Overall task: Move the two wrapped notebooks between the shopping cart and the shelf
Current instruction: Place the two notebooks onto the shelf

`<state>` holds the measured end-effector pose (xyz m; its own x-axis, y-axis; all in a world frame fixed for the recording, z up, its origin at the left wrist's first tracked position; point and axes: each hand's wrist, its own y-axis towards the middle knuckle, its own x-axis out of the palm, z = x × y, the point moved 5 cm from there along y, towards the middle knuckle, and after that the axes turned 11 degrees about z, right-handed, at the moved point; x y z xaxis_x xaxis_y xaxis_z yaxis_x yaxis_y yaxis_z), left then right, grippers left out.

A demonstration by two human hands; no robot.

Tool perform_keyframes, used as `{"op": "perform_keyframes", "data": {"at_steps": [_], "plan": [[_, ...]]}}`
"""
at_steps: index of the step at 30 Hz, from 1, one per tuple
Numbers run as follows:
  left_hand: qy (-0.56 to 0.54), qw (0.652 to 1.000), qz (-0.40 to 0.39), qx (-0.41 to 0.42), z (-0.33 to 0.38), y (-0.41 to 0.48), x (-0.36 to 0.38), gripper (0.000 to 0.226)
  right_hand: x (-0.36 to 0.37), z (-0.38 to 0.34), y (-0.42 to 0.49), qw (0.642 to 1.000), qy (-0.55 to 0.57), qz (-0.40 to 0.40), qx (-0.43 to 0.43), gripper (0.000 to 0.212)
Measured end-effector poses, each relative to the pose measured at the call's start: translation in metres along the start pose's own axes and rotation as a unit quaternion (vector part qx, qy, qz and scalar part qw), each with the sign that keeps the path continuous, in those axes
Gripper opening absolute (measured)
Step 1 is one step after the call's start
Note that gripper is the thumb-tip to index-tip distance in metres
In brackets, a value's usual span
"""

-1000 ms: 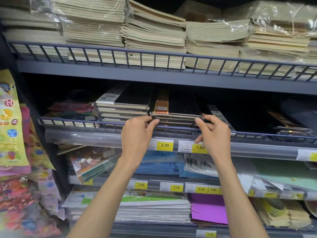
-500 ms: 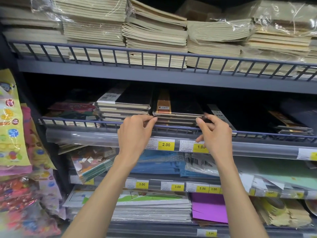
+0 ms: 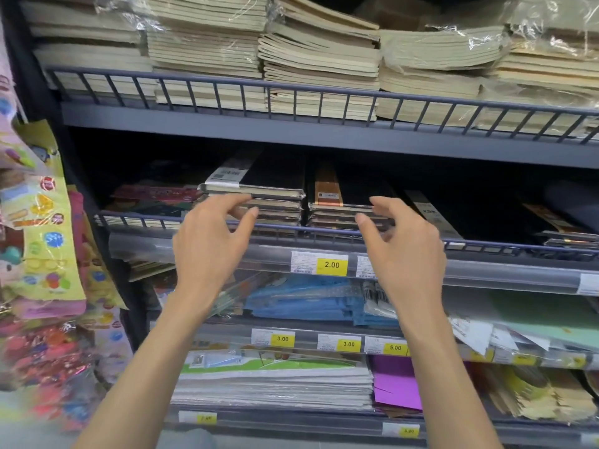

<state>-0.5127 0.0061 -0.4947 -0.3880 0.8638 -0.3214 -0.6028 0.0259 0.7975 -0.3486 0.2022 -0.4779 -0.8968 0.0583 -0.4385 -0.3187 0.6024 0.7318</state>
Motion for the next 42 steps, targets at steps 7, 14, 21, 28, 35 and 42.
{"op": "perform_keyframes", "data": {"at_steps": [7,14,21,28,35,42], "plan": [[0.043,0.998,0.032,-0.024,-0.046,0.019,-0.021,0.043,0.049,-0.051,-0.006,0.995,0.085,-0.052,-0.011,0.04],[0.03,0.998,-0.014,-0.056,-0.067,0.023,-0.015,0.052,0.075,-0.075,-0.011,0.998,0.009,-0.065,-0.02,0.049],[0.027,0.999,-0.001,-0.04,-0.058,0.029,-0.006,0.045,0.078,-0.077,-0.006,1.0,-0.014,0.003,-0.021,0.034],[0.032,0.998,0.04,-0.029,-0.049,0.033,-0.008,0.032,0.081,-0.073,-0.009,0.999,-0.002,0.031,-0.036,0.036],[0.042,0.998,0.051,-0.018,-0.05,0.034,-0.008,0.03,0.084,-0.07,-0.004,0.998,0.0,0.047,-0.037,0.029],[0.021,0.999,0.015,-0.032,-0.066,0.033,-0.004,0.043,0.082,-0.071,0.0,0.998,-0.02,0.021,-0.063,0.032]]}}
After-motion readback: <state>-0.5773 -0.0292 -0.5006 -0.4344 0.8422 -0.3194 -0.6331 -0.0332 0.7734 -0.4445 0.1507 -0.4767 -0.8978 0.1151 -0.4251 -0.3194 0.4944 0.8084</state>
